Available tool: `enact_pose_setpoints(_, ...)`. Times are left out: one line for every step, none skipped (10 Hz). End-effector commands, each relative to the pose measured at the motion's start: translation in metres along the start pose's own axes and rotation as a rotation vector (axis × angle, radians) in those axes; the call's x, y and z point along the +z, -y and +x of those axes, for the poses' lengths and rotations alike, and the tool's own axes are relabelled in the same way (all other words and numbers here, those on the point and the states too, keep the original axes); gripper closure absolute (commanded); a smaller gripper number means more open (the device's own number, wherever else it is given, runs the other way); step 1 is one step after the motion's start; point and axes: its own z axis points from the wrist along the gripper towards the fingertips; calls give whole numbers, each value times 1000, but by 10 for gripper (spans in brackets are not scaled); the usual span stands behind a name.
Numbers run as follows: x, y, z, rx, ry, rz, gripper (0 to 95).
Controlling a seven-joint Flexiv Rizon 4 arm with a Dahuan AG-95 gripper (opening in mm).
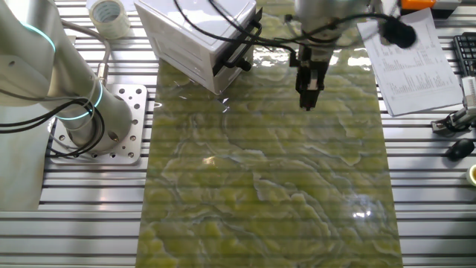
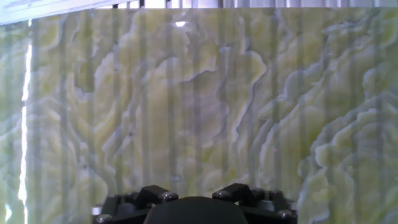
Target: Take something out of a drawer
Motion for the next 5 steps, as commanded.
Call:
enact_pose_setpoints(1, 0, -1, -19, 17, 45, 950)
enact_pose_setpoints(0, 1, -1, -12, 16, 45, 950)
enact_pose_setpoints(0, 2, -1, -12, 15, 44, 950)
enact_pose_setpoints(0, 2, -1, -11, 12, 44, 950)
enact_pose_setpoints(0, 2, -1, -9, 12, 44, 950)
